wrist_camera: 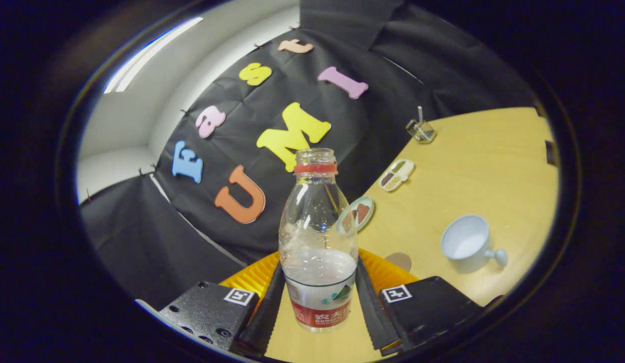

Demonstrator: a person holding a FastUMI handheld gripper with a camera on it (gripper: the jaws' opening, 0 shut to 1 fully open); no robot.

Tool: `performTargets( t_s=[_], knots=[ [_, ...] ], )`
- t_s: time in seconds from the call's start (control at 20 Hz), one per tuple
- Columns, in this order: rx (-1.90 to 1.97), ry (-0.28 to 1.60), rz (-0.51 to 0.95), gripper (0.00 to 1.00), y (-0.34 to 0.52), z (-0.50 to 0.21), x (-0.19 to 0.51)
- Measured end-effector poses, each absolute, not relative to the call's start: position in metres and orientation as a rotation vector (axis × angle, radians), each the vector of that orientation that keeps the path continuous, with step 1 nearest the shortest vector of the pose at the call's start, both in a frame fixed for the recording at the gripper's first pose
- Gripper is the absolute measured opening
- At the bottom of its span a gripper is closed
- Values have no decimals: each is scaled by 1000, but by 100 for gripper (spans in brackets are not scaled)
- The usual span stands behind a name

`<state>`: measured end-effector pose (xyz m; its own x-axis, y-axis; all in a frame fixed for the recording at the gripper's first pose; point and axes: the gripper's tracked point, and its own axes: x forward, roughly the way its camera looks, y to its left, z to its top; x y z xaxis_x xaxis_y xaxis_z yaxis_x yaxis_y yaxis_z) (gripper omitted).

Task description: Take the bottle from table, then pour the juice into the cup, finally place the bottle on the coaster

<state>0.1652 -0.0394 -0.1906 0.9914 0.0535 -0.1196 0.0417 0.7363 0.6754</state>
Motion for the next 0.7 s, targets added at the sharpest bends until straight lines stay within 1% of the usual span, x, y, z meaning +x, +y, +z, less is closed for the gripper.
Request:
performTargets(
  t_s=[0.3,0.5,0.7],
  knots=[
    [442,122,-6,77,-48,-193,177],
    [136,120,-4,78,-45,-205,205],
    [-27,88,-27,79,-41,-223,237]
  ],
)
